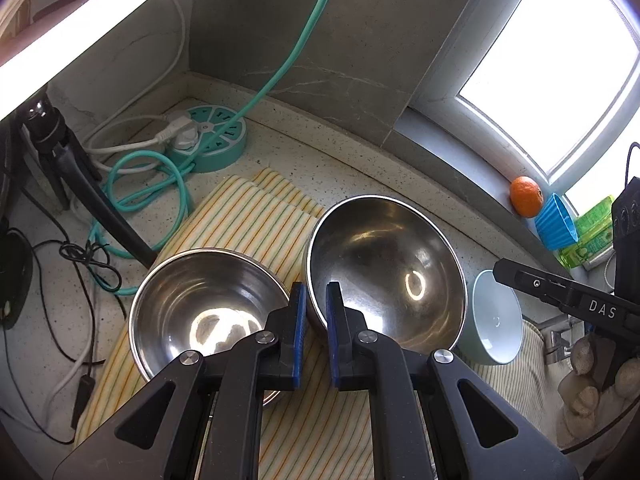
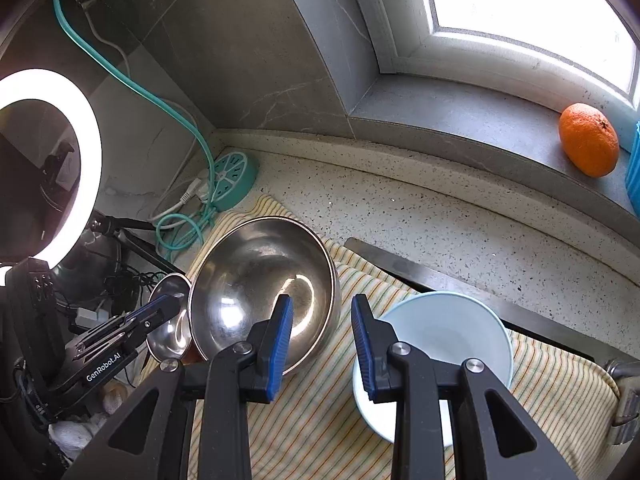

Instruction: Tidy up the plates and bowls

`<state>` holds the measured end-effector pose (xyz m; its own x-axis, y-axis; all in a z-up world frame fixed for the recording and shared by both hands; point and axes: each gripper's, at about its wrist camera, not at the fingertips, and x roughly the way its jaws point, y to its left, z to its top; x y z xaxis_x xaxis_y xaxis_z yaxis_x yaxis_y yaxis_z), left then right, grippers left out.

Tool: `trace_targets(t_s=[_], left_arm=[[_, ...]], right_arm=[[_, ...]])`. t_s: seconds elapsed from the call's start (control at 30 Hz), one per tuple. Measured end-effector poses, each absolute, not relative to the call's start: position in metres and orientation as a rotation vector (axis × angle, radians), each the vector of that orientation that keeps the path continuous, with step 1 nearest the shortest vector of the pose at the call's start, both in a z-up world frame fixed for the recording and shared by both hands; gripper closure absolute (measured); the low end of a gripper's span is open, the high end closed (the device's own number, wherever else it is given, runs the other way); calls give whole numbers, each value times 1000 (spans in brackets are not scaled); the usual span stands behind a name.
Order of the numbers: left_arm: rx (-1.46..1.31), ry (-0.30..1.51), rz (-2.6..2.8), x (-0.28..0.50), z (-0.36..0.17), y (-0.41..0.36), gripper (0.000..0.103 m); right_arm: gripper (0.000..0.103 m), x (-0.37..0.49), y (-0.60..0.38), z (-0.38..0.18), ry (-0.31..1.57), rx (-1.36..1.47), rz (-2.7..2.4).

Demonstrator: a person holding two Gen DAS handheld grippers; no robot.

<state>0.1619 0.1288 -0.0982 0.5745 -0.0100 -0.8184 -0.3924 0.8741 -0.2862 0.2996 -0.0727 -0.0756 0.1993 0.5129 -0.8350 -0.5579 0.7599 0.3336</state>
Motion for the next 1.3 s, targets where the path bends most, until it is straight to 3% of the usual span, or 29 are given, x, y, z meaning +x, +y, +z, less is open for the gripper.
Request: trace_targets(t_s=[0.9,1.17,1.3], left_arm=[[-372,1008,254,191,-108,122,94],[-361,1014,256,192,-109,120,94],[-384,1016,248,191,-110,122,94]], right_arm=[[76,312,-51,-112,1198,-135,770],[90,312,-44,-121,1234,-143,772],[91,310,-42,-120,1225,-156,766]])
